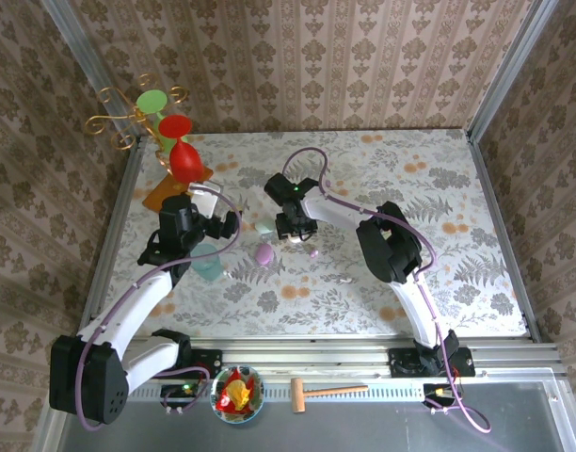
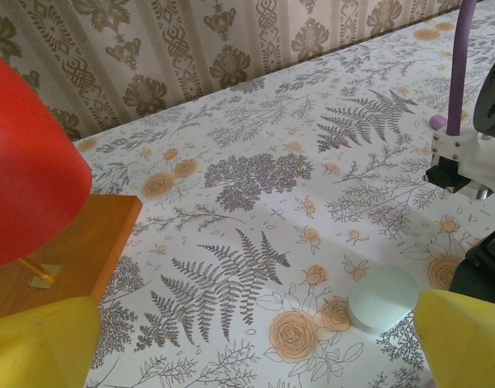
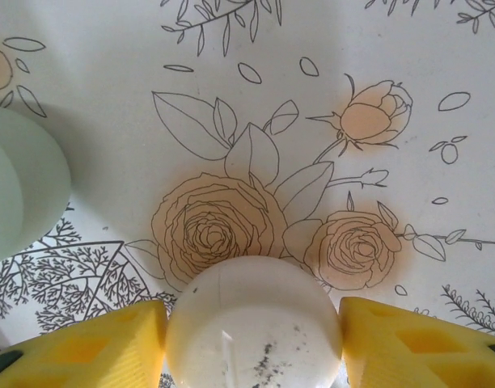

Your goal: Insert the wireless bluetooth earbuds into the charging case

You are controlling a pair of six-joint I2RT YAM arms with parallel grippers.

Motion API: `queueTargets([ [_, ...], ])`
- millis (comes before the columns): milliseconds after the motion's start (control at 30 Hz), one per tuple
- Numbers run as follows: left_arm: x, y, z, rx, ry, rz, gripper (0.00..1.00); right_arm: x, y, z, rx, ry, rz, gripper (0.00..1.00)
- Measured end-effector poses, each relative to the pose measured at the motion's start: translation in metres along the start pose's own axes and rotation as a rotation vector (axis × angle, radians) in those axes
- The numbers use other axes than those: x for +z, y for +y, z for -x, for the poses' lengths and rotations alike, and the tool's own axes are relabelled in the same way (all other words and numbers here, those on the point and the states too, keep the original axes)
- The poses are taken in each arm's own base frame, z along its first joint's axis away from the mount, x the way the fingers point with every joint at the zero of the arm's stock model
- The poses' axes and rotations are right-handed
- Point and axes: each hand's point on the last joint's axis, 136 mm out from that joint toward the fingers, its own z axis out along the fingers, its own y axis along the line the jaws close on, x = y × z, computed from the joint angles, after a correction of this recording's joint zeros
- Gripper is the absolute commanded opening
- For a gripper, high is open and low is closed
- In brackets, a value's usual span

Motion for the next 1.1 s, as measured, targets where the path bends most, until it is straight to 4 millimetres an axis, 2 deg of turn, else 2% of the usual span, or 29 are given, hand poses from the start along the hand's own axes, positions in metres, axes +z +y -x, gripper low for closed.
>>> queueTargets([
  [200,-0.002,0.0,0.003,0.001,-0.009,0.002,1.0,0.001,0.002,0.003,-0.001,0.005,-0.003,0.43],
  [400,-0.003,-0.002,0.005,0.005,-0.021,-0.003,1.0,0.002,0.001,0.003,-0.002,0.001,-0.001,0.43],
  [567,-0.002,-0.018,0.012,0.029,-0.07,-0.04,1.0,-0.009,-0.011,-0.002,0.03,-0.04,0.037,0.44],
  [633,-0.002,-0.03,0.016,0.045,-0.098,-0.069,1.0,-0.022,-0.019,0.0,0.073,-0.078,0.067,0.43],
  [700,-0.001,-0.046,0.026,0.065,-0.145,-0.108,1.0,-0.044,-0.03,0.008,0.138,-0.149,0.113,0.43],
  [933,0.007,-0.098,0.053,0.09,-0.284,-0.228,1.0,-0.135,-0.066,0.049,0.445,-0.455,0.357,0.38],
  [1000,0.012,-0.106,0.06,0.056,-0.325,-0.251,0.99,-0.15,-0.078,0.055,0.546,-0.508,0.442,0.37],
  [1100,0.021,-0.116,0.066,0.001,-0.369,-0.281,0.98,-0.157,-0.092,0.06,0.675,-0.538,0.554,0.38],
])
